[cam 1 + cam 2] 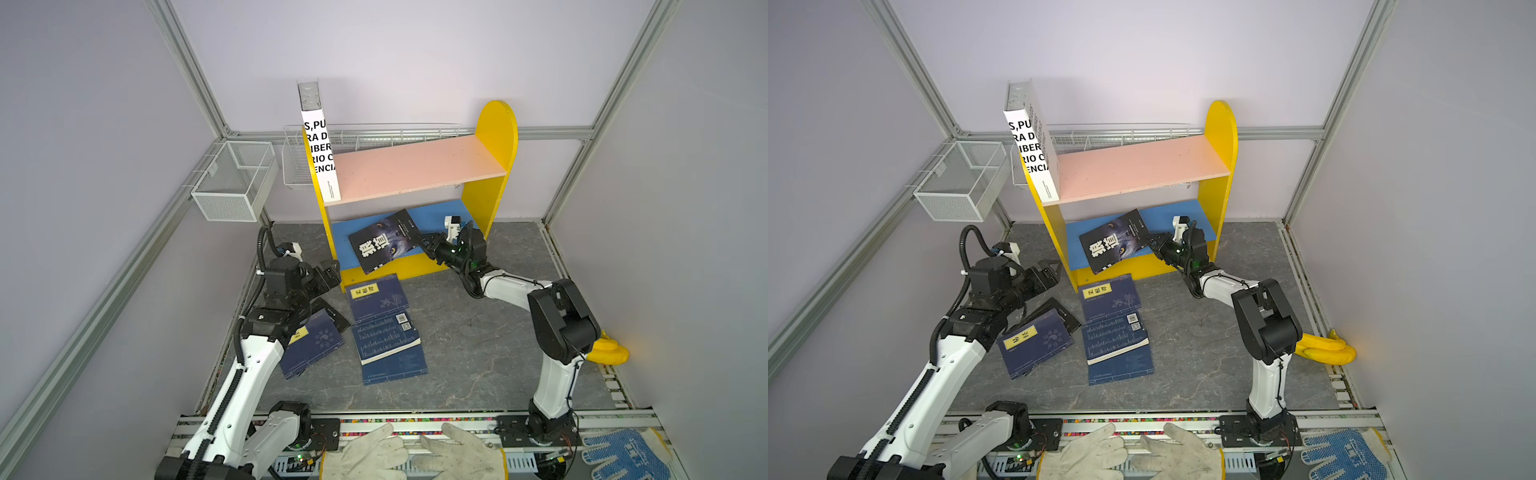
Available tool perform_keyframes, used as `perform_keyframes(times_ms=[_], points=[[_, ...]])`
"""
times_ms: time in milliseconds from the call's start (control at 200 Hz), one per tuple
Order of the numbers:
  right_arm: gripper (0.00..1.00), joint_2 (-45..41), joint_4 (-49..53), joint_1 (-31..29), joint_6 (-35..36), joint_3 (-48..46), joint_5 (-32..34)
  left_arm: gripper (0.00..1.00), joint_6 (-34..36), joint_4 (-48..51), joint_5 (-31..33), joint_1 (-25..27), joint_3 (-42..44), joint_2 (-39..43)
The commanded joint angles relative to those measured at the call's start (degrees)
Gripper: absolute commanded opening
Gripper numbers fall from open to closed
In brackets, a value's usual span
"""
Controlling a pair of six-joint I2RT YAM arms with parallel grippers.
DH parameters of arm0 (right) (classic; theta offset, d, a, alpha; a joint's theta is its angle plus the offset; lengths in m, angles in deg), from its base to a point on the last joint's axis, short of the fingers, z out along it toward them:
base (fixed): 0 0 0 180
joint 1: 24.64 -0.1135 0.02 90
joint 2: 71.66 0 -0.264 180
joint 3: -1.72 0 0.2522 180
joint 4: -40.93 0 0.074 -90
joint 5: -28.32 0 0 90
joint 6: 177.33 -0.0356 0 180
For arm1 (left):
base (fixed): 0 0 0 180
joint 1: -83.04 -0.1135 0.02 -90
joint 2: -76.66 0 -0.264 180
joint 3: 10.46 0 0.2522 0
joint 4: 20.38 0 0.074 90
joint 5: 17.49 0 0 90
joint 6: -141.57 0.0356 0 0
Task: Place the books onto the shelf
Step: 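Lower the black book onto the blue shelf with right gripper while left releases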
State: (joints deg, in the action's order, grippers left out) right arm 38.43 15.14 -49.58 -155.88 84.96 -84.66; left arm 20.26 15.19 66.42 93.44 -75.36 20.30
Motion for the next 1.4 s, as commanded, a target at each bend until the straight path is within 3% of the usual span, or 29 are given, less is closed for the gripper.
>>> perform_keyframes(times_ms=[0, 215, 485, 950, 1170, 1395], points=[[0.16, 0.98, 1.31, -1.04, 1.71, 5.11, 4.46, 0.95, -0.65, -1.62, -1.17, -0.61, 1.03, -0.75], [0.17, 2.12, 3.98, -4.30, 2.11, 6.15, 9.93, 0.95, -1.38, -3.86, -2.48, -1.16, 2.46, -1.80], [0.17, 5.68, 5.11, -6.12, 0.48, 9.36, 6.10, 0.96, -1.12, -3.60, -2.53, -1.94, 3.23, -1.20], [0.19, 5.56, 3.97, -9.10, -0.44, 6.94, 10.36, 0.96, -2.07, -5.10, -4.00, -1.96, 4.14, -1.90], [0.20, 5.70, -1.85, -9.85, -0.92, 3.48, 13.81, 0.96, -2.40, -5.90, -4.45, -1.96, 4.46, -1.96], [0.25, 5.62, 1.07, -10.07, 0.75, 4.68, 13.29, 0.96, -2.27, -5.83, -4.61, -1.96, 4.66, -1.93]])
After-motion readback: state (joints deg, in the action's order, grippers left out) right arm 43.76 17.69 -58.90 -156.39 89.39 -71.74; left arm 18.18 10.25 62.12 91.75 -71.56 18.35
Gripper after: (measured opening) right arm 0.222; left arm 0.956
